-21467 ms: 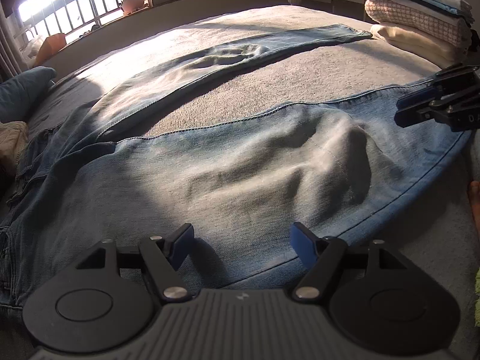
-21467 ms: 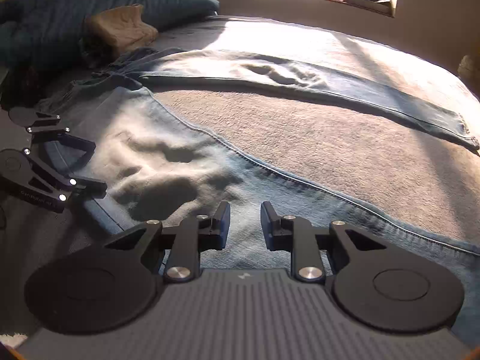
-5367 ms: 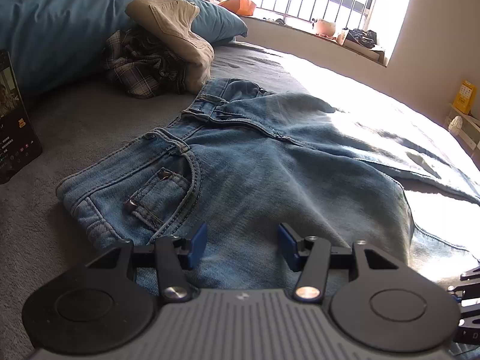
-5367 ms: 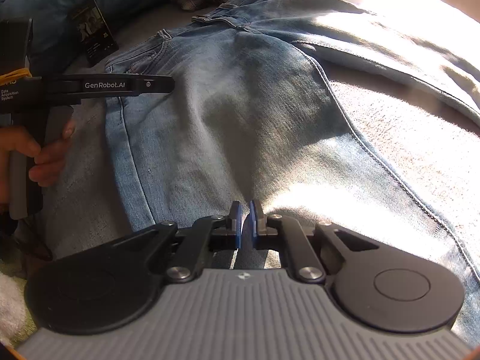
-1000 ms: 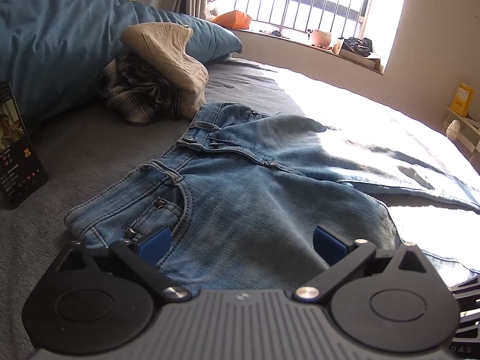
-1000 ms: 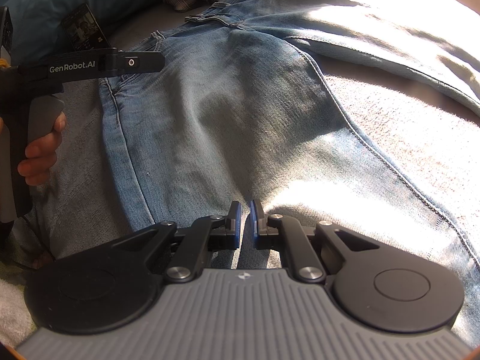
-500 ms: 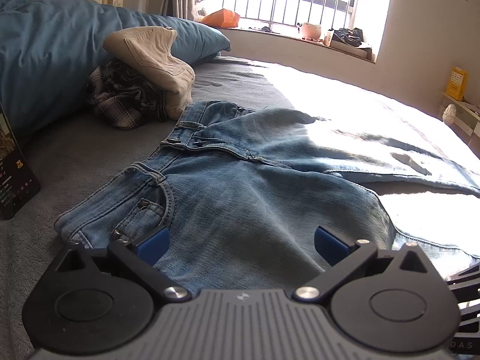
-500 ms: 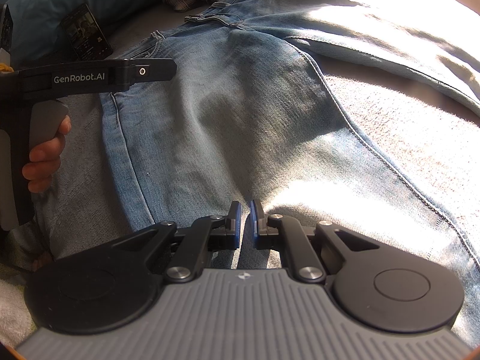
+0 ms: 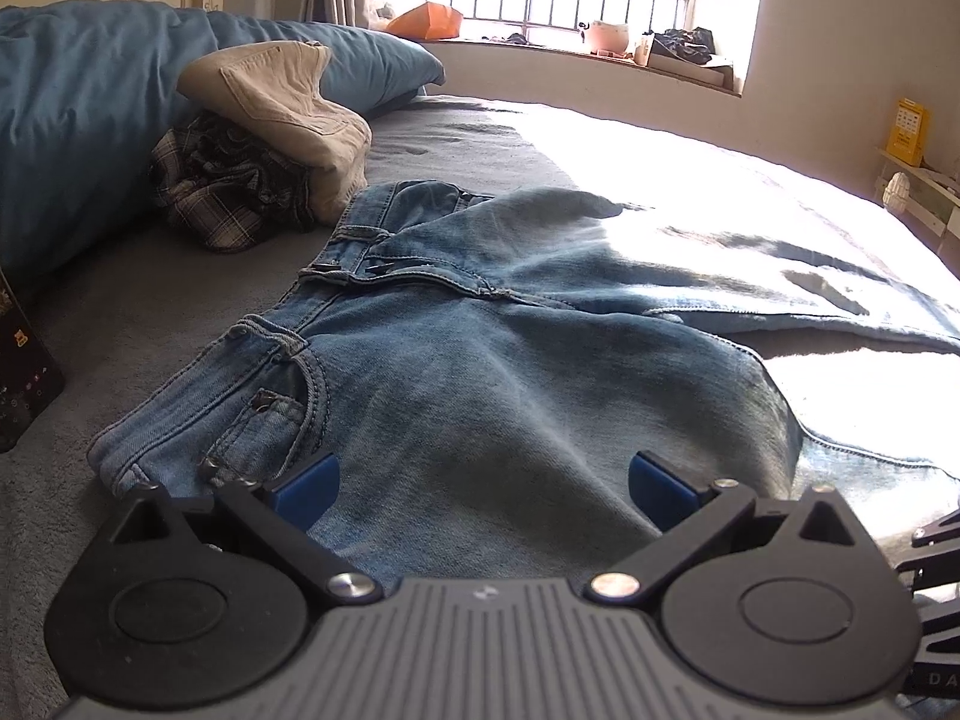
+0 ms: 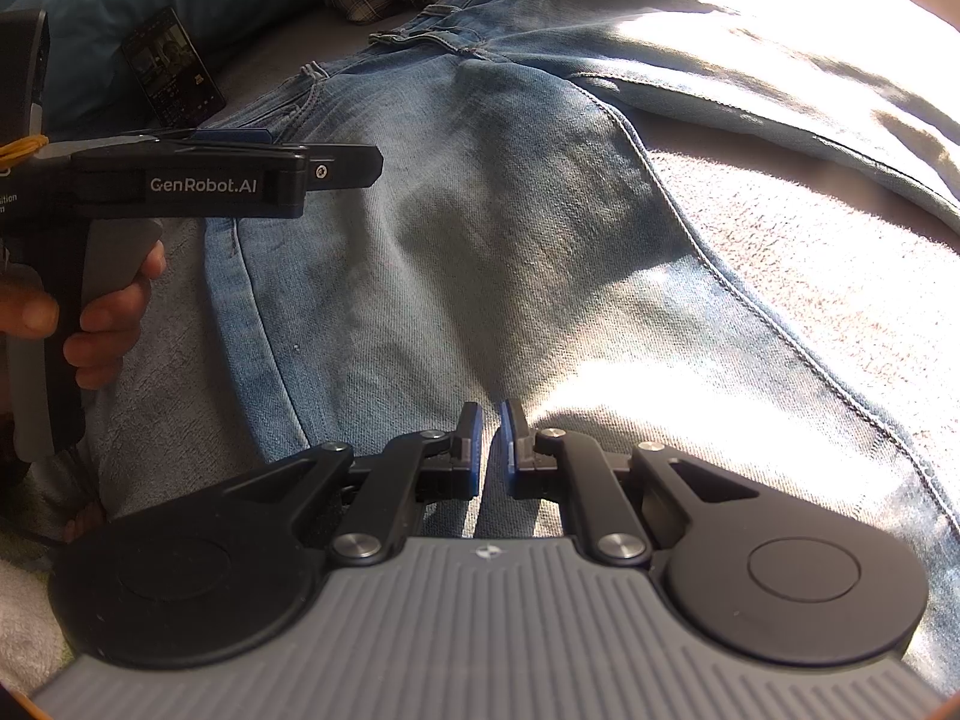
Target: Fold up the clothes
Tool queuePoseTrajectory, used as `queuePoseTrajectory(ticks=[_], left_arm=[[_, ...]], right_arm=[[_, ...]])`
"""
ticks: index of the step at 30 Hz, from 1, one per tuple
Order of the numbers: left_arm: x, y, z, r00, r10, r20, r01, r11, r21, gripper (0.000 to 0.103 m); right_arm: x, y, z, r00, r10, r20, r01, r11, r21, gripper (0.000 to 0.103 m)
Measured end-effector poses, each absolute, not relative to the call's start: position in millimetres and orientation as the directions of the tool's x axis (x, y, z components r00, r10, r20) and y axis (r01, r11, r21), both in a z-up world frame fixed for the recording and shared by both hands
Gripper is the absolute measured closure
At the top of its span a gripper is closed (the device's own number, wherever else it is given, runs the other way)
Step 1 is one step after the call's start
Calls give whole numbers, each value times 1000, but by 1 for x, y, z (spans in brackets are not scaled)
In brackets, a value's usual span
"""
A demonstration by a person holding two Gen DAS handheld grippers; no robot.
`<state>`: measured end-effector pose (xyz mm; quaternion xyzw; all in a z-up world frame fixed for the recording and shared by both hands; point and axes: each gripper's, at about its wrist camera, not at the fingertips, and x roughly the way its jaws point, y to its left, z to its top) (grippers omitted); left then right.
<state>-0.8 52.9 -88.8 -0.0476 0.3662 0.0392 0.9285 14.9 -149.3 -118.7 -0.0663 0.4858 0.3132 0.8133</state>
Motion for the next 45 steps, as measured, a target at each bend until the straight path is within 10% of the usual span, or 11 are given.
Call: queuePoseTrajectory(ticks=[45], left_arm=[[-2, 60, -104, 701, 50, -712, -117, 992, -45, 0]], right_arm=[[29, -179, -104, 519, 268, -812, -429, 903, 23, 83]])
